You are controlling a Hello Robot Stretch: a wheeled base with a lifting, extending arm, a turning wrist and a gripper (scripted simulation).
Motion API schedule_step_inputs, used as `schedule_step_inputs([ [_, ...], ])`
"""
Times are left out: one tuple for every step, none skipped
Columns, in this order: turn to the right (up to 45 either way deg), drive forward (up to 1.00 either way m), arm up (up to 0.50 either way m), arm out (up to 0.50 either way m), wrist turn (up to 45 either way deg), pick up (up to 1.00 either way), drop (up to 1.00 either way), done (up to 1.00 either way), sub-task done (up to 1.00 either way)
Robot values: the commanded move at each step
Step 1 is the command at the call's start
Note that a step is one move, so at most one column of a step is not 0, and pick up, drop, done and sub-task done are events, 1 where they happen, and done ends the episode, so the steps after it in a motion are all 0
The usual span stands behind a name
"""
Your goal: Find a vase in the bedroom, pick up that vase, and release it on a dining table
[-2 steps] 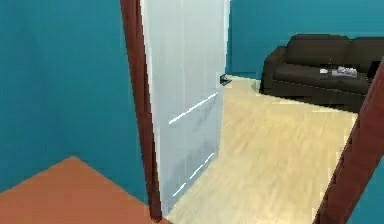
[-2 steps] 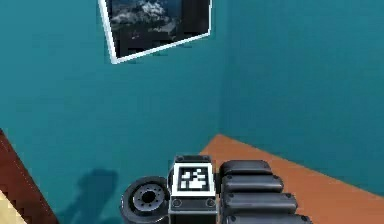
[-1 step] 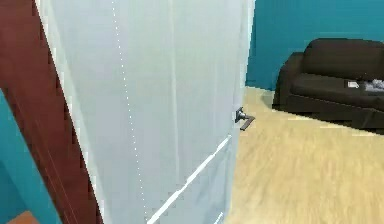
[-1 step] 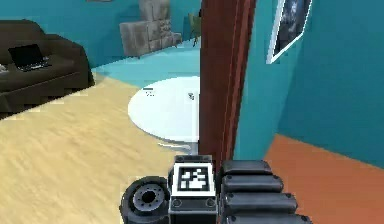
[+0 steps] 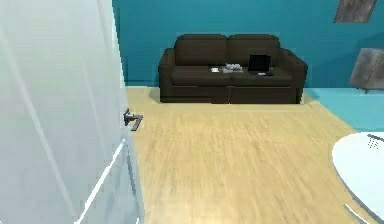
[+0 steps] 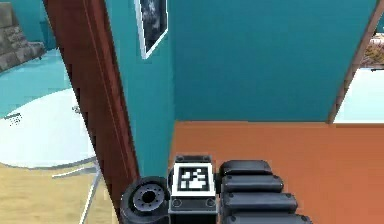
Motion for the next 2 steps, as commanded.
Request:
schedule_step_inputs([
  [0.0,0.45,0.0,0.0,0.0,0.0,0.0,0.0,0.0],
  [45.0,0.0,0.0,0.0,0.0,0.0,0.0,0.0,0.0],
])
